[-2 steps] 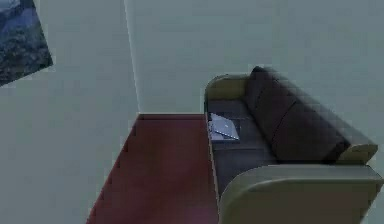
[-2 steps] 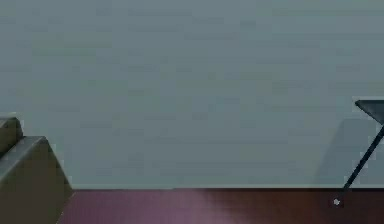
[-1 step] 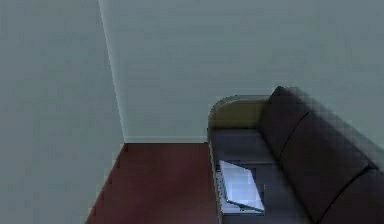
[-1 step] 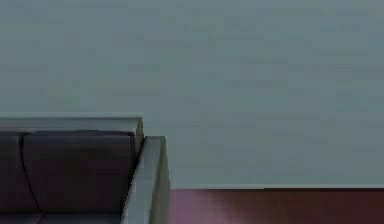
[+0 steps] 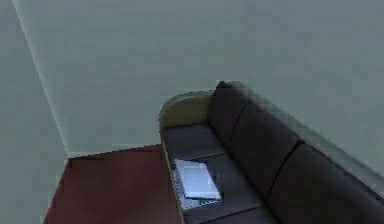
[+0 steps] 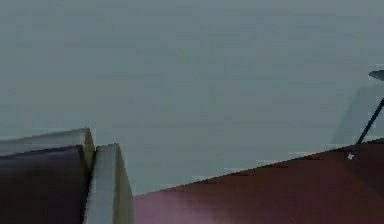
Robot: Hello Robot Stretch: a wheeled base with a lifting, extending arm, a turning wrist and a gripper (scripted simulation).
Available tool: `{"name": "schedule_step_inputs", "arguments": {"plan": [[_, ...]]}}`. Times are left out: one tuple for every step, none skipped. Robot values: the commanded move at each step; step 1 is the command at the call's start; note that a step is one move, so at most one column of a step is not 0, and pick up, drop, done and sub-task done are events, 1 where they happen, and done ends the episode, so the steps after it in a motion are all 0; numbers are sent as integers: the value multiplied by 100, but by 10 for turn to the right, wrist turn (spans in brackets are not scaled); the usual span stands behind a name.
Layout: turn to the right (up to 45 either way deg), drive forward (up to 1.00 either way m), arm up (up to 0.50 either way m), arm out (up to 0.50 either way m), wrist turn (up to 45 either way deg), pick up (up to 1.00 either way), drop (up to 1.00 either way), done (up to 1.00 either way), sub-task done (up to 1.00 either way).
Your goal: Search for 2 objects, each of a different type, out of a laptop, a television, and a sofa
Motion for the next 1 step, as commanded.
{"name": "schedule_step_inputs", "arguments": {"plan": [[0, 0, 0, 0, 0, 0, 0, 100, 0]]}}
